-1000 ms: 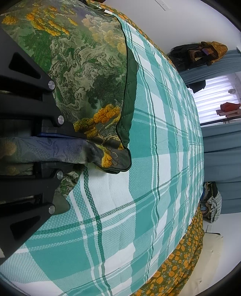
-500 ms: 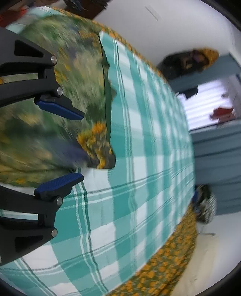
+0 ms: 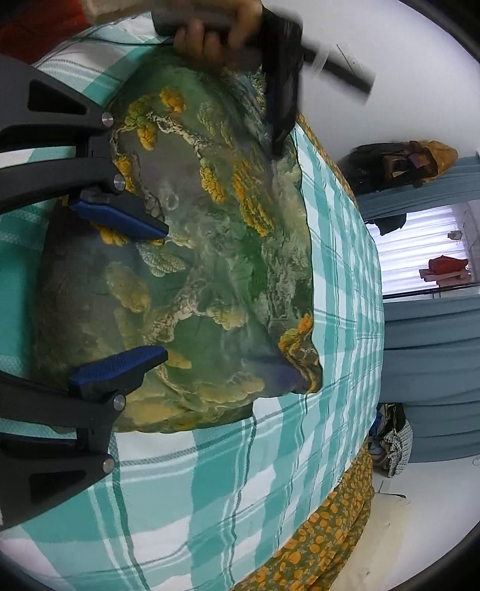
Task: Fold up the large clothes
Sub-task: 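Release the hem with both tools and press the folded bundle flat, then press the folded green jacket bundle flat with both open tools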
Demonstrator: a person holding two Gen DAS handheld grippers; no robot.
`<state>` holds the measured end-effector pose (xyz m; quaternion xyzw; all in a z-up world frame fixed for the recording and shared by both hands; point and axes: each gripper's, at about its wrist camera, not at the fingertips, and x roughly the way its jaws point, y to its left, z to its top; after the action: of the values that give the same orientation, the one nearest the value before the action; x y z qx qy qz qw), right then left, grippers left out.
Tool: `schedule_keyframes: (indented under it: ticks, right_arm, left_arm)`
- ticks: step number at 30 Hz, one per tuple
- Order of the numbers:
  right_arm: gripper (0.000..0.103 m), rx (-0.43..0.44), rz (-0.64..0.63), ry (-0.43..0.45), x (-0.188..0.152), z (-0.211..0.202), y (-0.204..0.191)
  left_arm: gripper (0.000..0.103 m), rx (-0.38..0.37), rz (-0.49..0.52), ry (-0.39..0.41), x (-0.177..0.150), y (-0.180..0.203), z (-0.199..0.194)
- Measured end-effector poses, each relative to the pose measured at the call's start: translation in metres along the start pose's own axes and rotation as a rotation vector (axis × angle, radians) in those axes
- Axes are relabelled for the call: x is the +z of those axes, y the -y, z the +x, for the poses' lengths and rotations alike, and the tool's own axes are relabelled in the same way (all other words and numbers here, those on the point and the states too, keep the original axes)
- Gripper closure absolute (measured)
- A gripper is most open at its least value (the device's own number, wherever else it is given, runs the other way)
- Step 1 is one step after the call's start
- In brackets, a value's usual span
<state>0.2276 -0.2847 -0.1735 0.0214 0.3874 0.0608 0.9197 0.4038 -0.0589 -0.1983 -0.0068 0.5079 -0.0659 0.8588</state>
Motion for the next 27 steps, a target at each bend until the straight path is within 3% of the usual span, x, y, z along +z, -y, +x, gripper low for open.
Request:
schedule_keyframes:
  ticks: [4,9,15,18,22,27]
  right_arm:
    - [0.042,0.060,0.040,-0.003,-0.006,0.005,0.010]
    - [0.041,0.047,0.031,0.000,-0.006,0.011,0.009]
    - [0.041,0.036,0.044,0.002,-0.010,0.005,0.008]
    - [0.041,0.023,0.040,0.003,-0.012,0.005,0.006]
    - [0.041,-0.018,0.017,0.012,-0.015,0.007,0.000]
    - [0.041,-0.036,0.004,0.016,-0.016,0.007,0.000]
  left_arm:
    - [0.003,-0.009,-0.016,0.033,-0.006,-0.004,0.000]
    - [0.003,0.001,-0.012,0.016,-0.008,-0.006,-0.021]
    - [0.003,0.020,0.082,0.050,-0.058,-0.002,-0.063]
    - [0.003,0.068,0.101,0.042,-0.073,0.003,-0.059]
    - [0.002,0.112,0.091,0.026,-0.070,0.008,-0.046]
    - [0.002,0.115,0.092,0.031,-0.070,0.008,-0.045]
